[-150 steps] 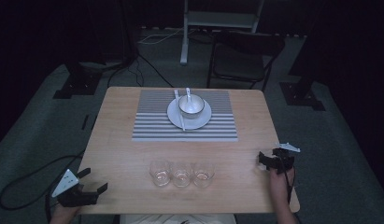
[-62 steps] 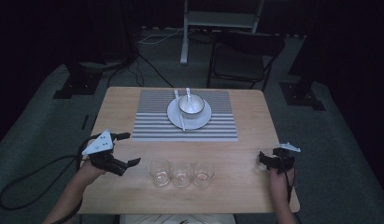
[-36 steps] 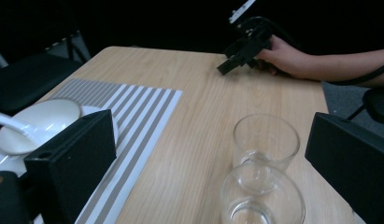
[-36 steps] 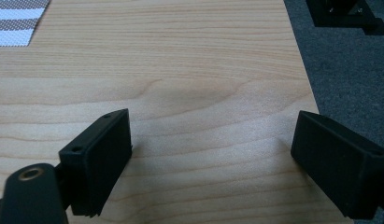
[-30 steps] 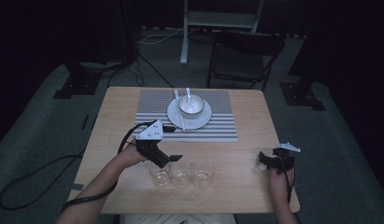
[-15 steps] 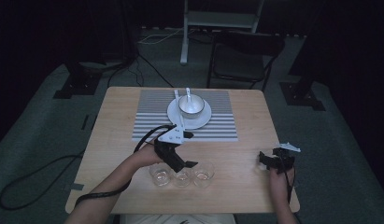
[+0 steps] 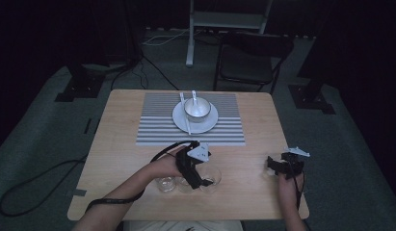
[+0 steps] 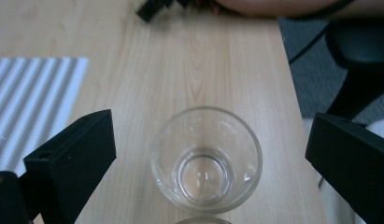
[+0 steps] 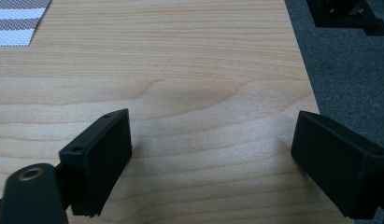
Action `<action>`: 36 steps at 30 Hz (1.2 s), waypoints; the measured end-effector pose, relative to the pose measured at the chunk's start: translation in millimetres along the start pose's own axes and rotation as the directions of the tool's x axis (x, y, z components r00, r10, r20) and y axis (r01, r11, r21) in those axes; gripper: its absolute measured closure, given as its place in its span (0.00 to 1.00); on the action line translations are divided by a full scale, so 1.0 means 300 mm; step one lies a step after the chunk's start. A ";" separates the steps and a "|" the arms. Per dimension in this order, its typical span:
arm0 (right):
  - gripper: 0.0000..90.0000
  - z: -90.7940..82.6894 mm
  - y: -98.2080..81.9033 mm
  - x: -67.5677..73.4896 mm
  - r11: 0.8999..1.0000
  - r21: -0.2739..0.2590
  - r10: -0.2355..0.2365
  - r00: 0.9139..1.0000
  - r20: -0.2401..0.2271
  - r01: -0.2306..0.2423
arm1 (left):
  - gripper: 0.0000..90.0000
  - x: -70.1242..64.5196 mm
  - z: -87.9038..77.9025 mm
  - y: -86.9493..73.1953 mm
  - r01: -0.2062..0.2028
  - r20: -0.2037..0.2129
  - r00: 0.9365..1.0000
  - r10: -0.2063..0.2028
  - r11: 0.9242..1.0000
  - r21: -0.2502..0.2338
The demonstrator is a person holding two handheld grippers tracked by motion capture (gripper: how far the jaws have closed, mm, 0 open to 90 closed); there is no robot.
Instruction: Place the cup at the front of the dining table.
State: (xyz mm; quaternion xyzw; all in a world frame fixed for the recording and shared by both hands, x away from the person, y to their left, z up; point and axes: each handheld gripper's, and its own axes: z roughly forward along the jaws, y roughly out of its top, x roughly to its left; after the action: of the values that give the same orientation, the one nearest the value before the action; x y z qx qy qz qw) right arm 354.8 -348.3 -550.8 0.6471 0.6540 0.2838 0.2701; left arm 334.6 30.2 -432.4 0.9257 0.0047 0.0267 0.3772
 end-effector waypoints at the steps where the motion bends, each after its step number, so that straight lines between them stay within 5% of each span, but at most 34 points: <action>1: 0.13 0.000 0.000 0.000 1.000 0.000 0.000 1.000 0.000 0.000 | 0.03 0.000 0.010 0.000 -0.004 0.003 1.000 0.004 1.000 0.023; 6: 0.13 0.000 0.000 0.000 1.000 0.000 0.000 1.000 -0.001 0.000 | 0.03 -0.005 0.059 0.001 -0.023 0.018 1.000 0.021 0.992 0.124; 14: 0.13 0.000 0.000 0.000 1.000 0.000 0.000 1.000 -0.001 0.000 | 0.03 -0.005 0.096 -0.005 -0.023 0.006 1.000 0.022 0.984 0.175; 19: 0.13 0.000 0.000 0.000 1.000 0.000 -0.001 1.000 -0.002 0.001 | 0.03 -0.008 0.127 -0.010 -0.020 0.002 1.000 0.020 0.971 0.240; 27: 0.13 0.000 0.000 0.000 1.000 0.000 -0.001 1.000 -0.002 0.001 | 0.03 -0.003 0.145 -0.014 -0.020 -0.013 1.000 0.024 0.966 0.257; 30: 0.13 0.000 0.000 0.000 1.000 0.000 -0.001 1.000 -0.003 0.001 | 0.20 -0.006 0.140 -0.014 -0.032 -0.007 0.999 0.034 0.969 0.247; 36: 0.13 0.000 0.000 0.000 1.000 0.000 -0.002 1.000 -0.003 0.002 | 0.20 -0.004 0.141 -0.011 -0.022 -0.003 1.000 0.024 0.967 0.255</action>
State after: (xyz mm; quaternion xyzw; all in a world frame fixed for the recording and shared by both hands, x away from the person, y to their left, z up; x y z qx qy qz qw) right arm 354.8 -348.3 -550.9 0.6461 0.6550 0.2846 0.2695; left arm 335.7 3.0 -464.8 0.9664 -0.0015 0.0333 0.2550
